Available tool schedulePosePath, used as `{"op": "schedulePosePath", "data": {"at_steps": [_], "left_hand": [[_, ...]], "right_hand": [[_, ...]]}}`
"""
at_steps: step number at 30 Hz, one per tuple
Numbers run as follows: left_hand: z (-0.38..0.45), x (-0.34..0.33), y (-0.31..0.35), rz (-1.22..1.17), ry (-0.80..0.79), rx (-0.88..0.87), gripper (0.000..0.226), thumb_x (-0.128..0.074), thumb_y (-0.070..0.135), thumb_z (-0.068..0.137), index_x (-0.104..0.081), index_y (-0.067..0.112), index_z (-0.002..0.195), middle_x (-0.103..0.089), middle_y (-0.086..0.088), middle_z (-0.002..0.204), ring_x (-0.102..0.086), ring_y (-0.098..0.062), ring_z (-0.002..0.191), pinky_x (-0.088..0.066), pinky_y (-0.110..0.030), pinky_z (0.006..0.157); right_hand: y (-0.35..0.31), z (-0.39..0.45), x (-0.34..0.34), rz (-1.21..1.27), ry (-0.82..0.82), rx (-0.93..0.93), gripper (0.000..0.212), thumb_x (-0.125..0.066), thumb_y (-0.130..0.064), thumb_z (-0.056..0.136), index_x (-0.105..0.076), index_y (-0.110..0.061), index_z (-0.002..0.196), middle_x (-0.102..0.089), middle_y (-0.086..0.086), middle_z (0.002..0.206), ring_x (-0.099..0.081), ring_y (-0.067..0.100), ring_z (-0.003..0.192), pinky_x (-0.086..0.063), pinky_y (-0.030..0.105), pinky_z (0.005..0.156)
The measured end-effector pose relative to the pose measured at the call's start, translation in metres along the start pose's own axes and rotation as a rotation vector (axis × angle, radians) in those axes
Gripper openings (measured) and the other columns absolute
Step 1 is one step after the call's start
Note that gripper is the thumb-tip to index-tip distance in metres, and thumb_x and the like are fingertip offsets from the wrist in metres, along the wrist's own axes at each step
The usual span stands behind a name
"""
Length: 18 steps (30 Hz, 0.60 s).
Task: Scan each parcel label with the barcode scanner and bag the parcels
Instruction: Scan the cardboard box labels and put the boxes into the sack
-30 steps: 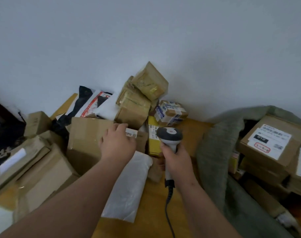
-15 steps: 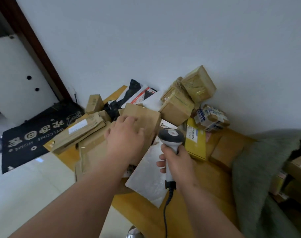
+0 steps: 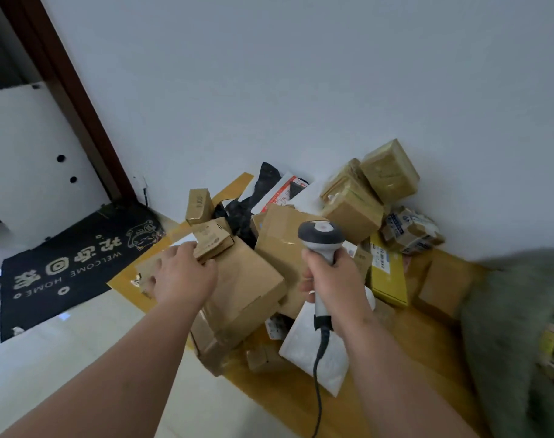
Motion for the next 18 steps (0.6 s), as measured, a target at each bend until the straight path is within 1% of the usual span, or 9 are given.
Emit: {"op": "schedulePosePath", "data": {"at_steps": [3,5,8,10,12,14,15,16,18], "left_hand": [[0.034,0.001,-0.019,0.063,-0.088,-0.014,0.062,-0.049,0.036,0.090,-0.032,0.031,0.149,-0.029,-0.003,0.155,-0.024,-0.031,0.141,-0.020,-0.051,0.115],[0.053,-0.006,-0.025,0.140,-0.176,-0.049,0.064,-0.047,0.038,0.091,-0.027,0.033,0.151,-0.025,-0.002,0.157,-0.021,-0.031,0.143,-0.019,-0.051,0.115],[0.075,-0.021,-0.032,0.225,-0.324,-0.109,0.067,-0.047,0.043,0.090,-0.022,0.036,0.152,-0.021,-0.001,0.159,-0.019,-0.032,0.144,-0.017,-0.052,0.114],[0.086,-0.033,-0.037,0.245,-0.409,-0.140,0.076,-0.053,0.040,0.084,-0.020,0.037,0.152,-0.020,-0.003,0.159,-0.020,-0.033,0.144,-0.019,-0.054,0.115],[0.095,-0.042,-0.043,0.250,-0.482,-0.142,0.089,-0.061,0.031,0.076,-0.017,0.037,0.152,-0.015,-0.006,0.160,-0.015,-0.035,0.145,-0.019,-0.057,0.115],[0.101,-0.049,-0.048,0.259,-0.538,-0.141,0.100,-0.067,0.021,0.071,-0.013,0.040,0.153,-0.007,-0.007,0.162,-0.007,-0.037,0.147,-0.017,-0.059,0.116],[0.104,-0.052,-0.049,0.264,-0.564,-0.148,0.105,-0.070,0.019,0.069,-0.010,0.042,0.152,-0.004,-0.007,0.162,-0.007,-0.038,0.147,-0.018,-0.060,0.115],[0.105,-0.055,-0.049,0.273,-0.590,-0.159,0.109,-0.073,0.019,0.068,-0.007,0.044,0.152,-0.003,-0.007,0.162,-0.010,-0.038,0.147,-0.021,-0.061,0.114],[0.107,-0.060,-0.049,0.319,-0.613,-0.198,0.115,-0.078,0.022,0.065,-0.004,0.048,0.150,-0.006,-0.006,0.161,-0.024,-0.038,0.141,-0.029,-0.059,0.110]], "right_hand": [[-0.031,0.009,-0.026,-0.030,0.017,0.034,0.020,-0.064,-0.033,0.092,-0.058,-0.017,0.102,-0.069,0.004,0.081,-0.070,0.012,0.060,-0.057,0.028,0.055],[-0.045,0.011,-0.050,-0.057,-0.022,0.035,0.017,-0.064,-0.033,0.093,-0.058,-0.017,0.098,-0.068,0.005,0.076,-0.070,0.015,0.059,-0.060,0.032,0.057],[-0.048,0.010,-0.089,-0.111,-0.095,0.007,0.023,-0.065,-0.036,0.091,-0.062,-0.014,0.097,-0.068,0.002,0.064,-0.073,0.022,0.064,-0.064,0.042,0.066],[-0.042,0.010,-0.112,-0.179,-0.134,-0.020,0.026,-0.065,-0.038,0.090,-0.063,-0.013,0.098,-0.070,0.003,0.065,-0.075,0.026,0.069,-0.063,0.046,0.070],[-0.035,0.010,-0.129,-0.240,-0.163,-0.037,0.027,-0.064,-0.038,0.091,-0.062,-0.012,0.099,-0.071,0.005,0.071,-0.075,0.024,0.069,-0.064,0.045,0.071],[-0.030,0.011,-0.139,-0.281,-0.170,-0.052,0.030,-0.064,-0.038,0.091,-0.060,-0.012,0.104,-0.071,0.004,0.076,-0.075,0.020,0.067,-0.064,0.040,0.068],[-0.029,0.011,-0.142,-0.300,-0.165,-0.057,0.030,-0.064,-0.039,0.091,-0.060,-0.012,0.104,-0.071,0.004,0.078,-0.074,0.018,0.066,-0.064,0.038,0.067],[-0.028,0.012,-0.143,-0.314,-0.156,-0.061,0.030,-0.064,-0.039,0.091,-0.059,-0.012,0.104,-0.071,0.004,0.079,-0.074,0.017,0.066,-0.064,0.037,0.066],[-0.025,0.014,-0.142,-0.335,-0.136,-0.078,0.029,-0.063,-0.039,0.092,-0.059,-0.013,0.104,-0.071,0.005,0.078,-0.073,0.017,0.065,-0.063,0.035,0.066]]}}
Point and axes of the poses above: each hand's wrist, its own z-axis towards the middle knuckle, its own x-axis out of the back of the hand, y = z × x, the point moved 10 cm from there along z, towards the middle knuckle
